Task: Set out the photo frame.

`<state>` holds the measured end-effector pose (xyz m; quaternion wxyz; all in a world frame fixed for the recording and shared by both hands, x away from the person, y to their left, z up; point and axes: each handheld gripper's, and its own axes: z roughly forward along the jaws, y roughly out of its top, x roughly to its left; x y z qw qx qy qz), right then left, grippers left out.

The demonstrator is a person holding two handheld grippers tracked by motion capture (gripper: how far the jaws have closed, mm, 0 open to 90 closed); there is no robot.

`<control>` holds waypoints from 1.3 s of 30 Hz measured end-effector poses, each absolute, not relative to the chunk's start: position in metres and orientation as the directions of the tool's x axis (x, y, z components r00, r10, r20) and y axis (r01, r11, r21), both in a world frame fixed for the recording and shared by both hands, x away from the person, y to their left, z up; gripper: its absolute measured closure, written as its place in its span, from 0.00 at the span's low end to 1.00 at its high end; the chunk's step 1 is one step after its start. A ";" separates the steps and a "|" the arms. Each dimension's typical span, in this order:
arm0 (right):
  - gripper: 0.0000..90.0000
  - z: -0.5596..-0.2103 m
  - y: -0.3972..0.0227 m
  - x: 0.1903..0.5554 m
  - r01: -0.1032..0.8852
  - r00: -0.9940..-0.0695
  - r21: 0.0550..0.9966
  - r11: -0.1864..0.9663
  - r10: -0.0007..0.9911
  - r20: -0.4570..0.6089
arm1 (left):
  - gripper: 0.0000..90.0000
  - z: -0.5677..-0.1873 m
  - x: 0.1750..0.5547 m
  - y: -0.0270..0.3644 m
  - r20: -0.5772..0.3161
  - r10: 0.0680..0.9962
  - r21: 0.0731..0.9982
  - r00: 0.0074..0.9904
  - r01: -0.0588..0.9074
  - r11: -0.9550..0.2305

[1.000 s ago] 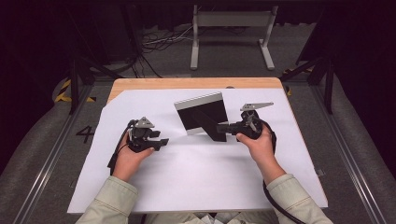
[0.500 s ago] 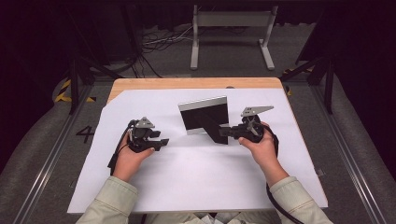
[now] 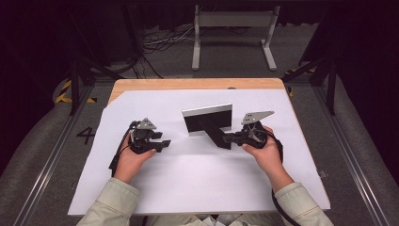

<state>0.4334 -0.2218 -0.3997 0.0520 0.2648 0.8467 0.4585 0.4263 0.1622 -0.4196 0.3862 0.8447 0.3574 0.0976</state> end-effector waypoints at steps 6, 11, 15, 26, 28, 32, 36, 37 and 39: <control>0.94 -0.403 -0.225 0.433 0.403 -0.855 0.786 0.470 0.500 0.140 | 0.55 -0.417 0.425 0.162 -0.085 0.678 0.744 0.730 0.499 -0.445; 0.94 -0.404 -0.233 0.431 0.411 -0.855 0.778 0.475 0.497 0.148 | 0.55 -0.417 0.426 0.163 -0.074 0.680 0.748 0.730 0.491 -0.445; 0.94 -0.406 -0.237 0.431 0.412 -0.857 0.773 0.482 0.492 0.150 | 0.56 -0.416 0.425 0.163 -0.067 0.678 0.762 0.732 0.476 -0.439; 0.93 -0.409 -0.238 0.427 0.393 -0.863 0.763 0.513 0.493 0.114 | 0.56 -0.409 0.422 0.165 0.031 0.664 0.820 0.747 0.362 -0.444; 0.93 -0.409 -0.238 0.427 0.390 -0.864 0.762 0.516 0.492 0.109 | 0.56 -0.407 0.422 0.167 0.030 0.663 0.820 0.748 0.360 -0.444; 0.93 -0.410 -0.237 0.425 0.383 -0.866 0.758 0.527 0.490 0.096 | 0.56 -0.405 0.423 0.169 0.025 0.660 0.815 0.751 0.367 -0.449; 0.94 -0.410 -0.238 0.425 0.378 -0.870 0.748 0.546 0.485 0.086 | 0.55 -0.403 0.423 0.171 0.007 0.678 0.803 0.735 0.400 -0.441; 0.94 -0.409 -0.238 0.424 0.376 -0.871 0.744 0.552 0.484 0.081 | 0.56 -0.402 0.423 0.171 0.004 0.683 0.799 0.730 0.409 -0.441; 0.94 -0.407 -0.238 0.422 0.373 -0.873 0.741 0.558 0.482 0.076 | 0.56 -0.402 0.423 0.172 0.003 0.691 0.796 0.722 0.417 -0.439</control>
